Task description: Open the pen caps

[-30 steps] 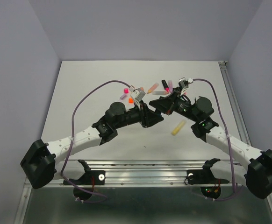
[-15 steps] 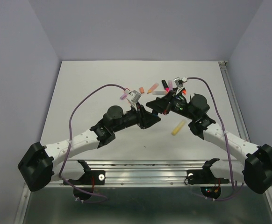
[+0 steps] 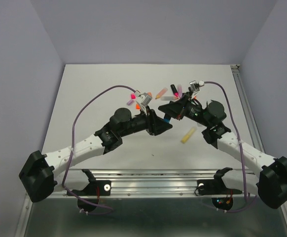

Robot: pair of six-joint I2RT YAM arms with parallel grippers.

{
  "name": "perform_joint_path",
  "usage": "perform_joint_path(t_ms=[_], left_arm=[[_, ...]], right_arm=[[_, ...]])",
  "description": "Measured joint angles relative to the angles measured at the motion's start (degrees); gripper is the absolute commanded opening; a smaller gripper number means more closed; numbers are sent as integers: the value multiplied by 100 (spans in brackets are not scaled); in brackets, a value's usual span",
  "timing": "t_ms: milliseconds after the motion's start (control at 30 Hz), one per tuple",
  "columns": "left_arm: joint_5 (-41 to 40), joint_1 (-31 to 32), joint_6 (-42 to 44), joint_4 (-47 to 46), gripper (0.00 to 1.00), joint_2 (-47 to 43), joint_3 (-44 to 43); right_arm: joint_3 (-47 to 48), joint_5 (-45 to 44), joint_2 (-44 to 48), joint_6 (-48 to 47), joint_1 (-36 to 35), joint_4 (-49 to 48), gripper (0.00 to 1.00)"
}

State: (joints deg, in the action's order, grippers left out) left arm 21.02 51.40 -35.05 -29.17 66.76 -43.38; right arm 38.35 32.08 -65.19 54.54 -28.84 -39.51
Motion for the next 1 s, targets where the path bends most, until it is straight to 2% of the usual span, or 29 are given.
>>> perform_joint_path(t_ms=[100, 167, 233, 300, 333, 633, 833, 900, 1000], left_arm=[[63, 0, -79, -68, 45, 15, -4], [79, -2, -142, -136, 35, 37, -4], [55, -7, -190, -164, 29, 63, -4], [57, -13, -258, -240, 6, 96, -4], [61, -11, -302, -273, 0, 101, -4], [-50, -13, -455, -597, 0, 162, 83], [-319, -90, -599, -1010, 0, 160, 472], [-160, -122, -726, -1008, 0, 129, 684], [278, 48, -946, -1043, 0, -39, 1300]], right_arm=[[-155, -181, 140, 76, 2, -160, 1], [-232, -289, 208, 122, 4, -238, 1], [-275, -310, 221, 205, 4, -378, 1], [-319, -317, 219, 271, 17, -551, 1], [-332, -308, 216, 297, 31, -603, 1], [-337, -474, 175, 286, 57, -726, 1], [-22, -914, -9, -149, -59, 111, 1], [323, -1606, -251, -514, 33, 345, 1], [1047, -2656, -887, -1047, 660, 522, 1]])
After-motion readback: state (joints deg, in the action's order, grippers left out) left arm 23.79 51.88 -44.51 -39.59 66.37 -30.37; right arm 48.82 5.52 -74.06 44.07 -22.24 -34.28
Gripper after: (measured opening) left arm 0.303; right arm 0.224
